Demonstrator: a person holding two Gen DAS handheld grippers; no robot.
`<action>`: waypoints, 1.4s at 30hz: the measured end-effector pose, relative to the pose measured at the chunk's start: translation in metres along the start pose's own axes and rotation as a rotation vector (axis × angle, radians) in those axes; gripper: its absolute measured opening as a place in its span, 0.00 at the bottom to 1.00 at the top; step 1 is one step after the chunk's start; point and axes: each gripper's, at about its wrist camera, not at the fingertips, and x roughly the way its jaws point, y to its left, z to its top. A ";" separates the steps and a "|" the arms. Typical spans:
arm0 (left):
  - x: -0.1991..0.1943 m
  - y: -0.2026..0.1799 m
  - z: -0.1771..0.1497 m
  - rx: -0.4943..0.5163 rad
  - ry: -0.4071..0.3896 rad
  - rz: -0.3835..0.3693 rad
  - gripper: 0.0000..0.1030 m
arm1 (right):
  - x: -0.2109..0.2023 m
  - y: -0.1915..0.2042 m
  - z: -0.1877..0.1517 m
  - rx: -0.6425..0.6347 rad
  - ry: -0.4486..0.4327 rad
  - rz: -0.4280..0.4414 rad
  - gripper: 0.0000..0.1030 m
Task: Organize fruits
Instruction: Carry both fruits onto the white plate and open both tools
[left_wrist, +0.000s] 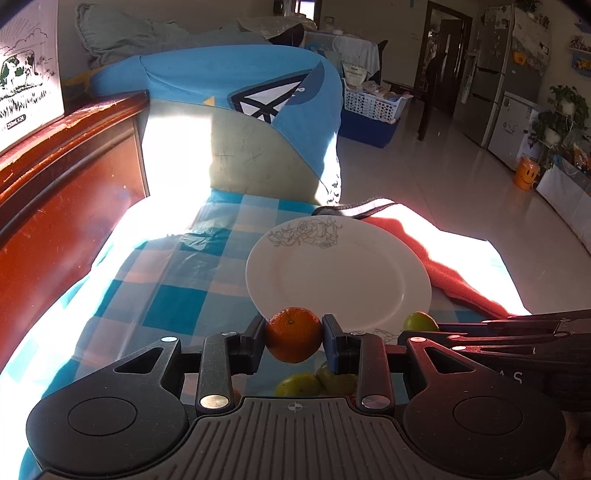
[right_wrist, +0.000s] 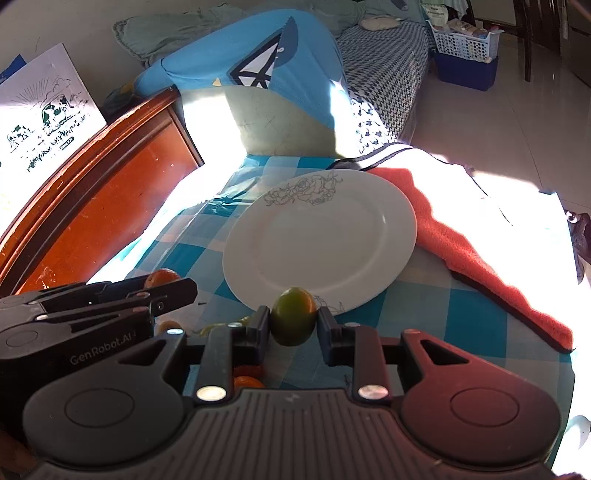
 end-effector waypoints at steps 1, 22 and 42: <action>0.005 -0.001 0.002 -0.002 0.002 -0.008 0.29 | 0.003 0.000 0.002 -0.008 -0.004 -0.004 0.27; 0.080 0.012 0.017 -0.071 0.078 -0.039 0.29 | 0.058 -0.014 0.024 0.060 0.028 -0.068 0.27; 0.049 0.015 0.024 -0.108 0.019 -0.003 0.54 | 0.040 -0.022 0.030 0.092 -0.028 -0.047 0.42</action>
